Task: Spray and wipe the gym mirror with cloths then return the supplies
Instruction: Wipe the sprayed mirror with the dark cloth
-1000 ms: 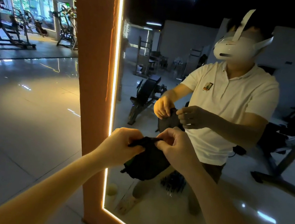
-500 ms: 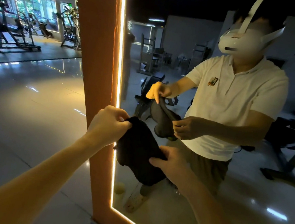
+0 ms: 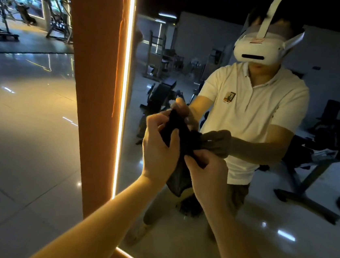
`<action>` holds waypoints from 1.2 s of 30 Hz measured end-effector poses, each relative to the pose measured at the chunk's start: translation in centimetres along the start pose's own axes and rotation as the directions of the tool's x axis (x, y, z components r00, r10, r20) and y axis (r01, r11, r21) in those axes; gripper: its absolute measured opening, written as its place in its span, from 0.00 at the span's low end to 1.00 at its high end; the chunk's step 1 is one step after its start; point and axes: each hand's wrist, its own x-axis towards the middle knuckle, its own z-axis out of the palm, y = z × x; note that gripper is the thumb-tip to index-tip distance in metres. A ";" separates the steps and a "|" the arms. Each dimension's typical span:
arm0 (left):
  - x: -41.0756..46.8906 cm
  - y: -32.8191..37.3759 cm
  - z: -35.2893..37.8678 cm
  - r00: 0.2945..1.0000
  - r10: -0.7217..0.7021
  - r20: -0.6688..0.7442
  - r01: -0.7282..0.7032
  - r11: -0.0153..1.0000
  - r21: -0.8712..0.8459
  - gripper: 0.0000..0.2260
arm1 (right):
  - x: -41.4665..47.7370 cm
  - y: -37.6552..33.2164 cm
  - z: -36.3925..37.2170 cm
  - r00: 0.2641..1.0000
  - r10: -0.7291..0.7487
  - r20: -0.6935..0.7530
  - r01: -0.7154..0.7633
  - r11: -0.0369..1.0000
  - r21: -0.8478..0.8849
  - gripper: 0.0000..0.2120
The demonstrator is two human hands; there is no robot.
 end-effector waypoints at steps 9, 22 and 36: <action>-3.8 -4.7 2.7 0.958 0.164 0.234 -0.233 0.923 0.308 0.29 | -0.3 1.0 -2.2 0.999 -0.050 0.001 0.050 0.999 0.019 0.06; -5.9 -4.5 9.2 0.821 0.424 0.383 -0.566 0.689 0.452 0.34 | -1.7 7.6 -9.0 0.784 -0.615 0.092 0.549 0.615 -0.565 0.20; -2.4 -15.6 -2.8 0.801 0.443 0.403 -0.594 0.502 0.629 0.33 | -1.9 11.5 -3.5 0.800 -0.598 0.041 0.420 0.510 -0.751 0.35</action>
